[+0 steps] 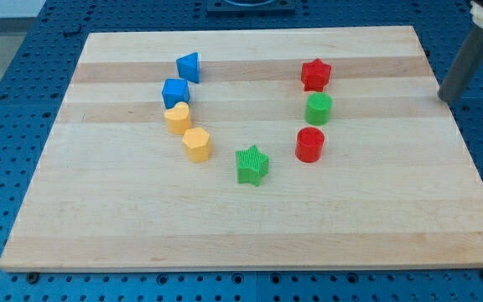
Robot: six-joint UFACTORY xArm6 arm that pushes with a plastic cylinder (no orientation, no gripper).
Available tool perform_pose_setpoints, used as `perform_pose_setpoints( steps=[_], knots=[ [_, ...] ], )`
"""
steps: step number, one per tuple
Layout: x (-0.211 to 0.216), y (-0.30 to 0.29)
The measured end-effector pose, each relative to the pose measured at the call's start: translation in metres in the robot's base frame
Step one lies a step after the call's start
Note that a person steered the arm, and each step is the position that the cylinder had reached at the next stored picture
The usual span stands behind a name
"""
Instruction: Move red circle to the center
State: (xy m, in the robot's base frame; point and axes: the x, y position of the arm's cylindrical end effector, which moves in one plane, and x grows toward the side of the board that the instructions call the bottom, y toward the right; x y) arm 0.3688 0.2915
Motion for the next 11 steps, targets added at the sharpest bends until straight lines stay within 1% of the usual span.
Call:
perform_pose_setpoints(
  steps=[1, 3, 4, 5, 6, 7, 8, 9, 10, 11],
  knots=[
    [0.000, -0.045],
    [0.000, -0.052],
    [0.000, -0.101],
    [0.000, -0.114],
    [0.000, -0.114],
    [-0.021, -0.115],
    [-0.051, -0.134],
    [-0.060, -0.117],
    [-0.059, -0.055],
    [-0.029, -0.016]
  ],
)
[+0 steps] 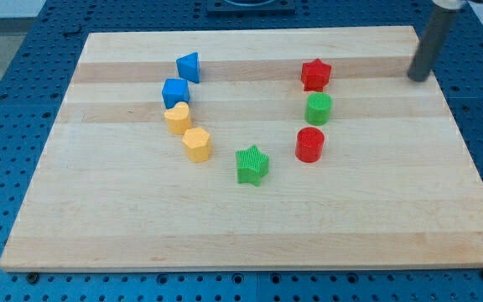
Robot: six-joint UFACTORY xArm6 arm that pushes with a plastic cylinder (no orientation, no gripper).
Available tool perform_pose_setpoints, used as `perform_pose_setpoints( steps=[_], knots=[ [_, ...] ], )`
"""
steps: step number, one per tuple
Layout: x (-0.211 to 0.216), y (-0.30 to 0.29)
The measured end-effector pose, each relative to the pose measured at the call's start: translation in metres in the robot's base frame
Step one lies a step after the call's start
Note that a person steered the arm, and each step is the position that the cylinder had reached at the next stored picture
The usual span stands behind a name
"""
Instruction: Move red circle to the center
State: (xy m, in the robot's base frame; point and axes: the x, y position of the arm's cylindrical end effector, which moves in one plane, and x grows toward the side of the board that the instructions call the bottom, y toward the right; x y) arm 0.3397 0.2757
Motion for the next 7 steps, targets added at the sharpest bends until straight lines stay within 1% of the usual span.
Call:
perform_pose_setpoints(
  steps=[1, 3, 4, 5, 6, 7],
  knots=[
    [0.056, 0.006],
    [0.091, -0.022],
    [0.118, -0.030],
    [0.136, -0.078],
    [0.142, -0.105],
    [0.142, -0.106]
  ],
)
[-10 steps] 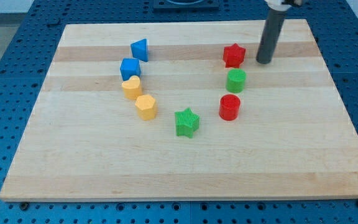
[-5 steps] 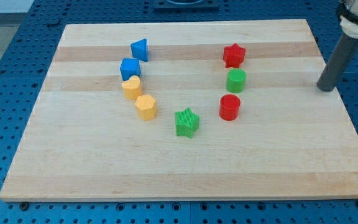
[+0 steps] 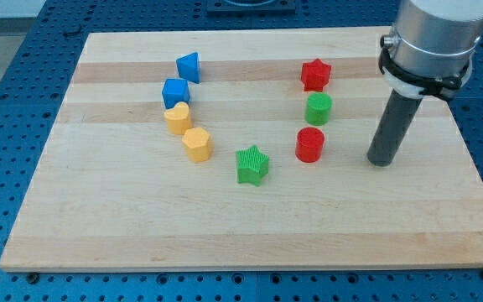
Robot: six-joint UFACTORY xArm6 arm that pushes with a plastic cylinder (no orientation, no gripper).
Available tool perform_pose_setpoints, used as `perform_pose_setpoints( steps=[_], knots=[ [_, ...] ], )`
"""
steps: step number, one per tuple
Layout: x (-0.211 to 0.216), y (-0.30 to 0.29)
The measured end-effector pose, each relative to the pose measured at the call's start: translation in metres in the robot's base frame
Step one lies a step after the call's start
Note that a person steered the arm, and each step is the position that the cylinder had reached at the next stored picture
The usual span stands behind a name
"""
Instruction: Move red circle to the center
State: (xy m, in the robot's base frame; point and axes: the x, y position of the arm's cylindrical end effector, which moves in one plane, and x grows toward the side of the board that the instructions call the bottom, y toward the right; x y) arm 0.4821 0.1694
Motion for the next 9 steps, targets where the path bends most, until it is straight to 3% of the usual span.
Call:
perform_pose_setpoints(
  steps=[5, 8, 9],
  knots=[
    [-0.025, -0.152],
    [-0.057, -0.188],
    [-0.049, -0.182]
  ],
)
